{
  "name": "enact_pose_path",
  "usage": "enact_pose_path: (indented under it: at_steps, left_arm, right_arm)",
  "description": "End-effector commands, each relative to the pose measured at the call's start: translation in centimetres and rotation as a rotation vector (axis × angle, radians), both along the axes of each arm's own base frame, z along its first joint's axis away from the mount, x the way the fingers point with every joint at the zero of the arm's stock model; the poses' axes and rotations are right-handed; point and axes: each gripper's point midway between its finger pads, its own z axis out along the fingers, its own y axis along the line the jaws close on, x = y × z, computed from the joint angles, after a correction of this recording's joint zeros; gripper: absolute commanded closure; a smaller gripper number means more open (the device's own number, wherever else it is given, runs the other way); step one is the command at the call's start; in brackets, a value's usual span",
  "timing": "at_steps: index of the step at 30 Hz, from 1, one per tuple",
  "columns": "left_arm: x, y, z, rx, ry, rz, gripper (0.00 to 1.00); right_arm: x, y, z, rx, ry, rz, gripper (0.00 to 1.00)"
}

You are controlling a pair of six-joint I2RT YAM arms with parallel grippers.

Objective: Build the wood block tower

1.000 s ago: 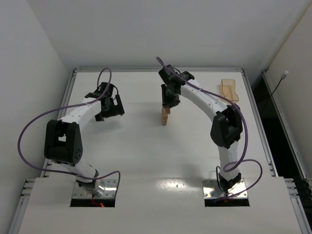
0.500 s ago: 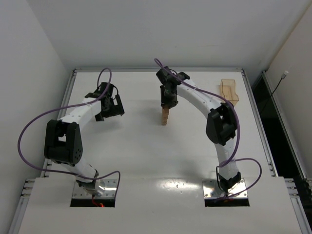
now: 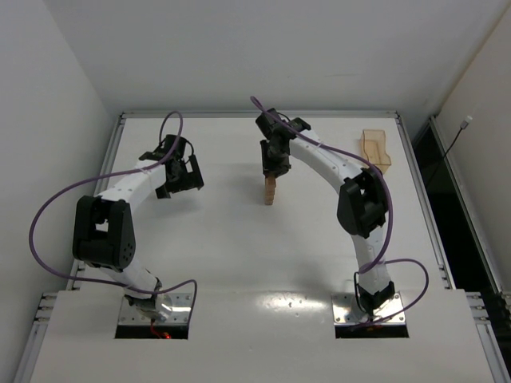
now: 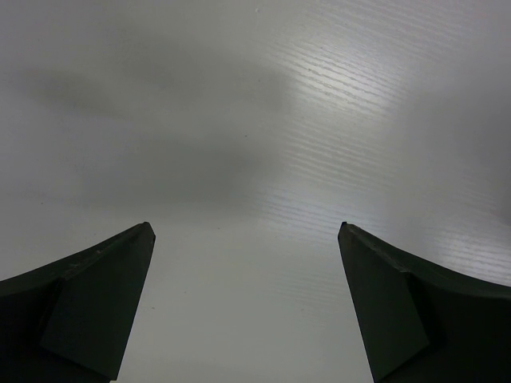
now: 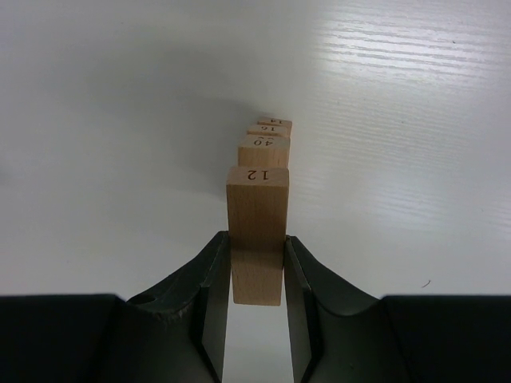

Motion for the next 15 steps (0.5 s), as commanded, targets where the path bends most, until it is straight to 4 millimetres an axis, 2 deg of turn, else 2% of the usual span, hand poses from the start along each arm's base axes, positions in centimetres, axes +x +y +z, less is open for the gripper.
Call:
enact_pose_path:
  at_steps: [1, 15]
  left_arm:
    - [0.46, -0.14, 0.32, 0.011, -0.021, -0.01, 0.0]
    - [0.38, -0.29, 0.08, 0.003, -0.019, -0.014, 0.0]
  right_arm:
    - [0.76, 0.69, 1.21, 0.022, -0.045, 0.016, 1.0]
    - [0.74, 0.67, 0.93, 0.021, -0.044, 0.016, 1.0]
